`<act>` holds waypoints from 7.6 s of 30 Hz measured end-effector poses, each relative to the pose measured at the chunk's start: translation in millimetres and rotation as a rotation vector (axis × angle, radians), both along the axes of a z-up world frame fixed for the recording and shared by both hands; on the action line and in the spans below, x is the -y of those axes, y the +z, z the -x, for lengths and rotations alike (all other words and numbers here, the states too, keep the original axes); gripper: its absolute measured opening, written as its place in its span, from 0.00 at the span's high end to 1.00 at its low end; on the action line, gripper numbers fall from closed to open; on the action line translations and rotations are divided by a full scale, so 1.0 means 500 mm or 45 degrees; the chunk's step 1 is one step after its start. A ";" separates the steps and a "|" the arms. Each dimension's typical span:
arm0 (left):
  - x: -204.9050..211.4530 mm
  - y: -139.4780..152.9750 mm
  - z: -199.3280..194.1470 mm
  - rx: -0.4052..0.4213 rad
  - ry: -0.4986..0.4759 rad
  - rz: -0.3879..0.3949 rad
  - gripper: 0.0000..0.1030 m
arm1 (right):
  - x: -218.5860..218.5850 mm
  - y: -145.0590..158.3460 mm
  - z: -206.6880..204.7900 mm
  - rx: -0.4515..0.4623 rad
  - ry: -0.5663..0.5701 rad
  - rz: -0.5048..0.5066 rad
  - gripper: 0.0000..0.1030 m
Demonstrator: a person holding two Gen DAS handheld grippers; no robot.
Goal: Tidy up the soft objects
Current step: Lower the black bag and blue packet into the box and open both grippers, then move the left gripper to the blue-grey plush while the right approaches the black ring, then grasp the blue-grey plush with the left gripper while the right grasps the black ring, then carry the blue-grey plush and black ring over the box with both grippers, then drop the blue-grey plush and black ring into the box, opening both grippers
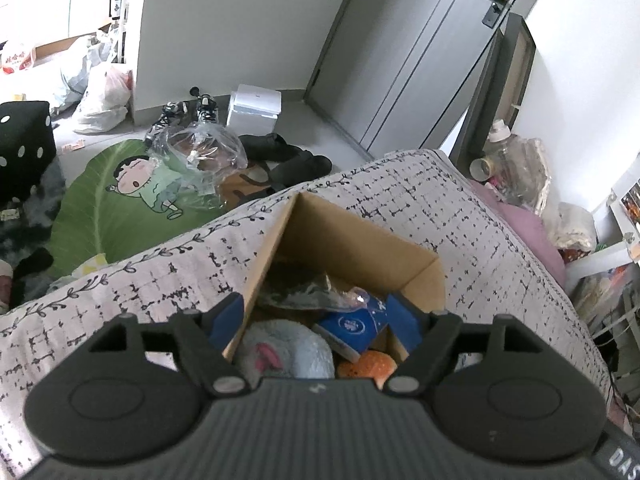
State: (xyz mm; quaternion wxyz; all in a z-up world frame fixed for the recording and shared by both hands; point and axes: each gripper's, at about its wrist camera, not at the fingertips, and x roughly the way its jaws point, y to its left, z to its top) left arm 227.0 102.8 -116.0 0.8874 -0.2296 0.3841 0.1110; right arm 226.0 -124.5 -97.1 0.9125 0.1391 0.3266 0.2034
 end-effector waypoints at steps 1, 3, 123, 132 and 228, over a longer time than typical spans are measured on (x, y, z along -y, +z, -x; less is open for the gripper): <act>0.006 0.000 0.004 -0.001 -0.006 -0.004 0.25 | 0.004 0.001 0.006 0.008 0.012 0.002 0.15; 0.016 0.000 0.013 0.005 -0.030 -0.010 0.25 | 0.011 0.005 0.017 0.024 0.048 0.001 0.05; 0.419 -0.209 -0.286 -0.349 -0.499 -0.265 0.58 | 0.345 -0.279 -0.287 -0.196 0.165 -0.194 0.89; 0.432 -0.141 -0.230 -0.249 -0.522 -0.226 0.58 | 0.367 -0.230 -0.240 -0.141 0.105 -0.221 0.98; 0.004 -0.017 -0.062 -0.078 -0.161 -0.039 0.33 | -0.060 0.005 -0.108 0.034 0.214 0.061 0.82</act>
